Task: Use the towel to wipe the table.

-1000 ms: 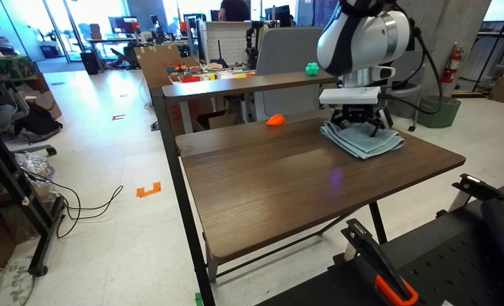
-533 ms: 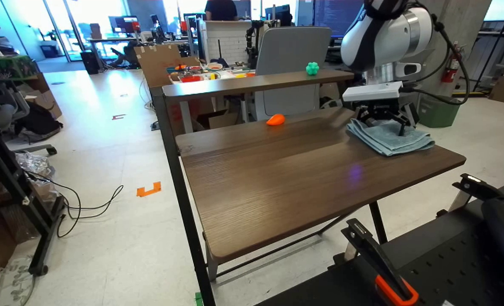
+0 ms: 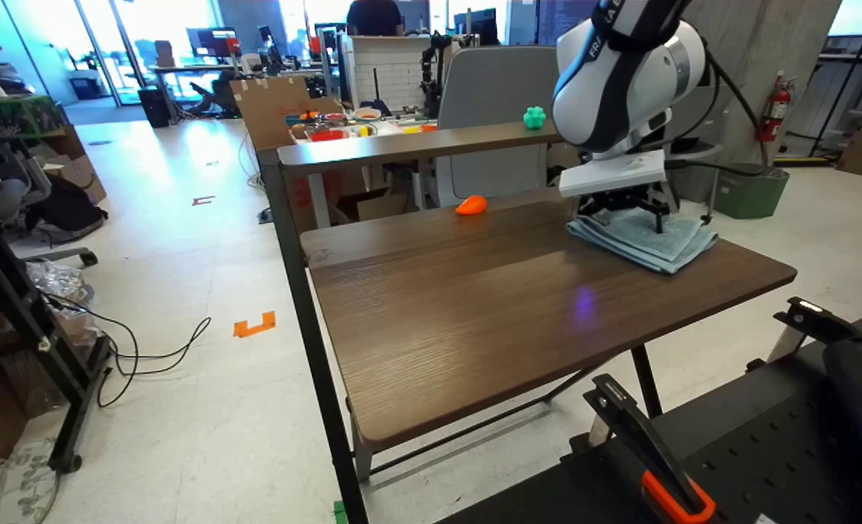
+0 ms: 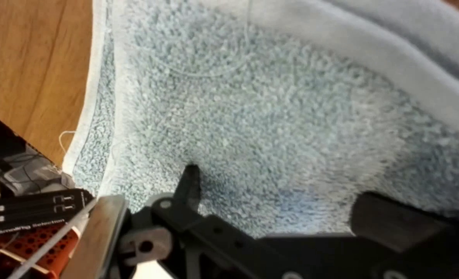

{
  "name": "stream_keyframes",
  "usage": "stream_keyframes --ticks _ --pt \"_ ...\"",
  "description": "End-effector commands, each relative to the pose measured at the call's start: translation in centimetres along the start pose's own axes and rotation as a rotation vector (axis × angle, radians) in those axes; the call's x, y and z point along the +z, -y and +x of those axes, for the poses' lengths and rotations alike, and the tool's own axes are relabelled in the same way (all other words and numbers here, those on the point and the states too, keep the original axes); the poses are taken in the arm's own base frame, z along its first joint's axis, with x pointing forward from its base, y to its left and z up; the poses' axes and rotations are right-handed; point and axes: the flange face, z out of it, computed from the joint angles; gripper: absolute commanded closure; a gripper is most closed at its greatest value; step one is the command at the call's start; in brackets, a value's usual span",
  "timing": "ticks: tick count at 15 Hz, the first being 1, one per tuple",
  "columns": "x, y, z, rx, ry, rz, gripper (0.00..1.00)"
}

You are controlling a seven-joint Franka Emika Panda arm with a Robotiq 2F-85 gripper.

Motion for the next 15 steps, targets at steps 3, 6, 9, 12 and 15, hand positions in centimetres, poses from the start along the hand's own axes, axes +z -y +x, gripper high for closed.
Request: stream_keyframes --ticks 3,6,9,12,15 --pt "-0.4 4.1 -10.2 -0.234 -0.03 0.045 0.0" --pt "-1.6 3.7 -11.9 -0.345 0.006 -0.025 0.0" --pt "-0.9 2.6 -10.8 -0.349 0.051 -0.098 0.0" --pt "0.0 0.9 -8.4 -0.267 0.121 -0.157 0.0" --pt "2.3 -1.3 -5.0 -0.134 0.184 -0.192 0.0"
